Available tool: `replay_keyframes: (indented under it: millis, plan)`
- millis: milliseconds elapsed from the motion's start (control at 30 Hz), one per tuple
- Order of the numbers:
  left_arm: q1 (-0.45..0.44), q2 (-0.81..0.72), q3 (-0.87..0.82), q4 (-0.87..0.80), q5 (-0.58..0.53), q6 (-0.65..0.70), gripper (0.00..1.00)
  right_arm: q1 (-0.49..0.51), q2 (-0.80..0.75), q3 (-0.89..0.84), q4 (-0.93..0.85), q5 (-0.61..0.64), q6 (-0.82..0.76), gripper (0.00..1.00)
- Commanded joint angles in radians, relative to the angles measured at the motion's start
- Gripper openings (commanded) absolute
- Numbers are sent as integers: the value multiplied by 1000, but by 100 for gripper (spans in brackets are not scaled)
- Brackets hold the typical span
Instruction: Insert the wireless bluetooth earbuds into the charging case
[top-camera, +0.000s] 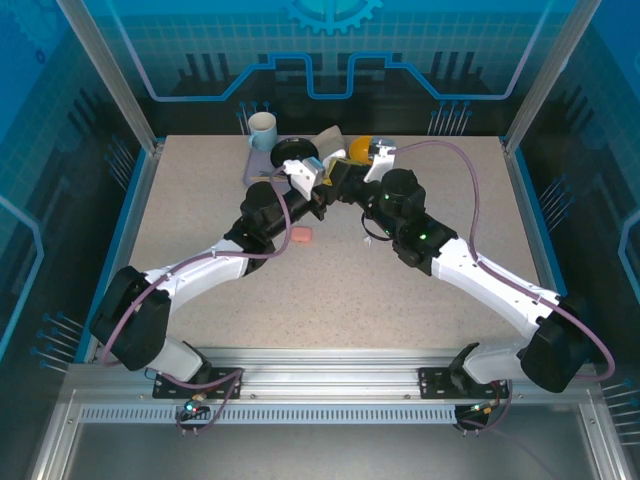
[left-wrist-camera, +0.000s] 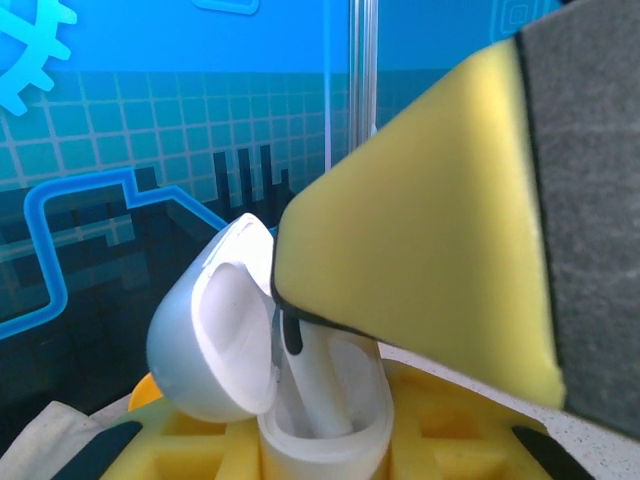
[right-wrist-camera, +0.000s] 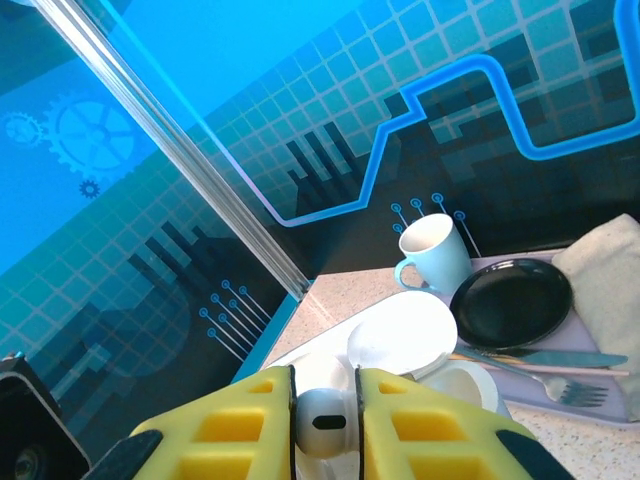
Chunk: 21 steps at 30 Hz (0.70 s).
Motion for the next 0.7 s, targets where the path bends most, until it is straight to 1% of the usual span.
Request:
replay_keyframes:
  millis: [0, 400, 667]
  plan:
    - [-11, 3, 50, 30, 15, -1, 0, 16, -16, -28, 12, -11, -54, 19]
    - [-11, 9, 61, 26, 17, -1, 0, 27, -29, -49, -15, -9, -89, 20]
    - [-12, 13, 61, 22, 20, -4, 0, 25, -29, -33, -19, 10, -91, 28]
